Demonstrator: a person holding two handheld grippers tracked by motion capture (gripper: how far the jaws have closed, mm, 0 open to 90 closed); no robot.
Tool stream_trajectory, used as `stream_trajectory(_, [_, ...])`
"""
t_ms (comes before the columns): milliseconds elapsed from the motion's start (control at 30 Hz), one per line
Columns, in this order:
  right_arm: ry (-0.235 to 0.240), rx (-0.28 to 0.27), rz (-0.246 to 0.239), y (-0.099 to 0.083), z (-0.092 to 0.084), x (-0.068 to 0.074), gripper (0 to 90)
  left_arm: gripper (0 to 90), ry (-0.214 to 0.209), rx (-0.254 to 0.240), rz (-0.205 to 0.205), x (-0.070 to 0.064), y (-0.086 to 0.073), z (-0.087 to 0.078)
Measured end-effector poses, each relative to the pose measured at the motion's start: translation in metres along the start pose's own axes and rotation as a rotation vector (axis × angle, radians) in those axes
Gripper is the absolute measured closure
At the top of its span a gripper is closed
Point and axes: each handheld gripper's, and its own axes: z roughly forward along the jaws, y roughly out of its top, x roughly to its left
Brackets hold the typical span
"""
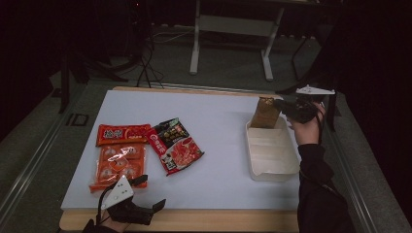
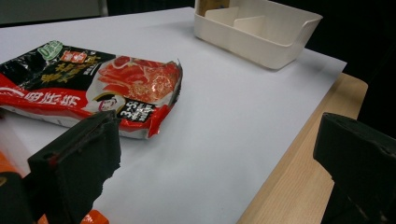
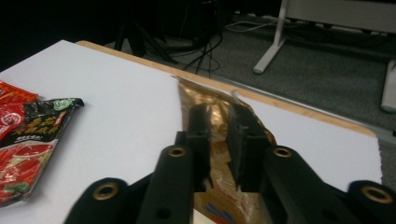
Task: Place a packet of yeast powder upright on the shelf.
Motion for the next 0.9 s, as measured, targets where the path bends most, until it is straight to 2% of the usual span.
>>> stream_trajectory(133, [-0.007, -0.017, -0.008, 0.005, -0.008, 0.007, 67.4, 1.3, 0.002, 0.008, 0.007, 0.0, 0.0, 0.001])
stream_trajectory(167, [-0.007, -0.018, -0.013, 0.007, -0.011, 0.01, 67.3, 1.3, 0.005, 0.011, 0.01, 0.0, 0.0, 0.001])
stream_trajectory(400, [0.021, -0.062, -0.021, 0.007, -0.029, 0.035, 50.2, 1.3, 0.019, 0.006, 0.003, 0.001, 0.0, 0.001])
stream_trajectory(633, [0.061, -0.088, 0.001, -0.005, -0.047, 0.06, 33.3, 1.4, 0.023, 0.006, -0.006, 0.003, 0.0, 0.002])
stream_trajectory(700, [0.068, -0.096, 0.006, -0.007, -0.049, 0.062, 30.5, 1.4, 0.023, 0.009, -0.006, 0.003, 0.0, 0.002])
stream_trajectory(800, [0.117, -0.125, 0.026, -0.018, -0.059, 0.074, 20.7, 1.4, 0.01, 0.001, -0.028, 0.004, 0.0, 0.003])
stream_trajectory(833, [0.126, -0.132, 0.015, -0.024, -0.062, 0.08, 19.0, 1.4, 0.01, 0.001, -0.028, 0.004, 0.0, 0.003])
stream_trajectory(900, [0.132, -0.132, 0.016, -0.025, -0.063, 0.082, 18.5, 1.4, 0.002, 0.002, -0.044, 0.005, 0.001, 0.002])
